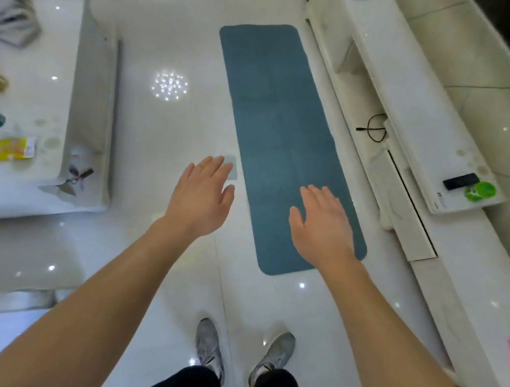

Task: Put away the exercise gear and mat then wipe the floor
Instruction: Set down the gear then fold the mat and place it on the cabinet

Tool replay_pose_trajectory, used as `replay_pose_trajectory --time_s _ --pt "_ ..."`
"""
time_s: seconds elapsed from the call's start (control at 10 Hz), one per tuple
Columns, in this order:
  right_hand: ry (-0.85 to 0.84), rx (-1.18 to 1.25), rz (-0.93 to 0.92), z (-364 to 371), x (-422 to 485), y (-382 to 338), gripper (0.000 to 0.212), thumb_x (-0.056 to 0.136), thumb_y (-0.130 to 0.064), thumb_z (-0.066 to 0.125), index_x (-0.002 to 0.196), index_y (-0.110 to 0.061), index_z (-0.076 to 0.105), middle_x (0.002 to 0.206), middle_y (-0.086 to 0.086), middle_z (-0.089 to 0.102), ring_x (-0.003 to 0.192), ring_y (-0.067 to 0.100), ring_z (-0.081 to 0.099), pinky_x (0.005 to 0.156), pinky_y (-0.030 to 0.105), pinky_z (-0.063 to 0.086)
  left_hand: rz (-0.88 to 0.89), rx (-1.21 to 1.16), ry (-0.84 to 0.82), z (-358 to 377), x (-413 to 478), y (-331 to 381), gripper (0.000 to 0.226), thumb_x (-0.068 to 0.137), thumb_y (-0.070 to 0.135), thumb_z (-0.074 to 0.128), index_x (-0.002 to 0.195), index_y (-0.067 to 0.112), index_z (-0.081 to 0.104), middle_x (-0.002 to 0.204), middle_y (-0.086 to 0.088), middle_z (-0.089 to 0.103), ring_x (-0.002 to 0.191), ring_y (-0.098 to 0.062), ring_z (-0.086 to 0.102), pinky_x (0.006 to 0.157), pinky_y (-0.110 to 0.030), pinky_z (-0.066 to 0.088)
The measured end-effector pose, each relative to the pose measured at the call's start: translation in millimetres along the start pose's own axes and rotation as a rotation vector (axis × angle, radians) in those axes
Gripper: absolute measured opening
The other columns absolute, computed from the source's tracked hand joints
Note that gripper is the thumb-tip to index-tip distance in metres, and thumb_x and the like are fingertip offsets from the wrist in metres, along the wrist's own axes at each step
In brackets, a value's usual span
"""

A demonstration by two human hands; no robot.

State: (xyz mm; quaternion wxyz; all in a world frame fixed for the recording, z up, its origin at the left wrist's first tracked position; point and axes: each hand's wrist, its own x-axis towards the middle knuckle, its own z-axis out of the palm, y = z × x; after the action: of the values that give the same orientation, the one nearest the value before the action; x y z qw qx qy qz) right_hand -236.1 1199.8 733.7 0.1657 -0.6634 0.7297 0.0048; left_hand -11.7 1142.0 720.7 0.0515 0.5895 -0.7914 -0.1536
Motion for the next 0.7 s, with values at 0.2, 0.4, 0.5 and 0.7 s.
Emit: replay_pose_trajectory --time_s 0.2,0.4,0.5,0.7 --pt "-0.022 -0.015 -0.074 10.4 28.6 -60.4 0.054 0.102 -0.039 0.029 0.150 -0.014 0.028 0.157 0.002 0.027 0.148 0.023 0.014 0.121 0.037 0.009 -0.086 -0.040 0.034 -17.3 0.2 -60.9 0.050 0.101 0.030 0.043 0.147 0.011 0.041 0.154 -0.011 0.039 0.144 -0.030 0.031 0.119 -0.048 0.022" --pt "-0.027 -0.008 -0.122 13.2 76.6 -92.7 0.054 0.102 -0.038 0.030 0.150 -0.014 0.029 0.157 0.003 0.028 0.147 0.024 0.015 0.121 0.038 0.010 -0.136 -0.027 0.025 -26.0 28.4 -104.7 0.052 0.103 0.036 0.036 0.150 0.013 0.037 0.158 -0.009 0.034 0.147 -0.029 0.026 0.120 -0.049 0.020" --pt "-0.018 0.003 -0.151 11.4 110.0 -103.2 0.052 0.102 -0.035 0.032 0.148 -0.012 0.032 0.155 0.004 0.032 0.146 0.026 0.018 0.120 0.039 0.012 -0.151 -0.028 0.029 -30.7 52.4 -119.5 0.052 0.103 0.035 0.036 0.150 0.014 0.036 0.158 -0.009 0.034 0.147 -0.028 0.026 0.121 -0.048 0.019" --pt "0.003 0.034 -0.166 -3.9 184.2 -118.5 0.050 0.101 -0.033 0.035 0.146 -0.009 0.036 0.151 0.006 0.038 0.144 0.028 0.024 0.118 0.037 0.015 -0.197 -0.037 0.023 -43.9 111.3 -144.4 0.051 0.104 0.034 0.035 0.151 0.015 0.035 0.159 -0.007 0.032 0.148 -0.027 0.024 0.121 -0.046 0.018"
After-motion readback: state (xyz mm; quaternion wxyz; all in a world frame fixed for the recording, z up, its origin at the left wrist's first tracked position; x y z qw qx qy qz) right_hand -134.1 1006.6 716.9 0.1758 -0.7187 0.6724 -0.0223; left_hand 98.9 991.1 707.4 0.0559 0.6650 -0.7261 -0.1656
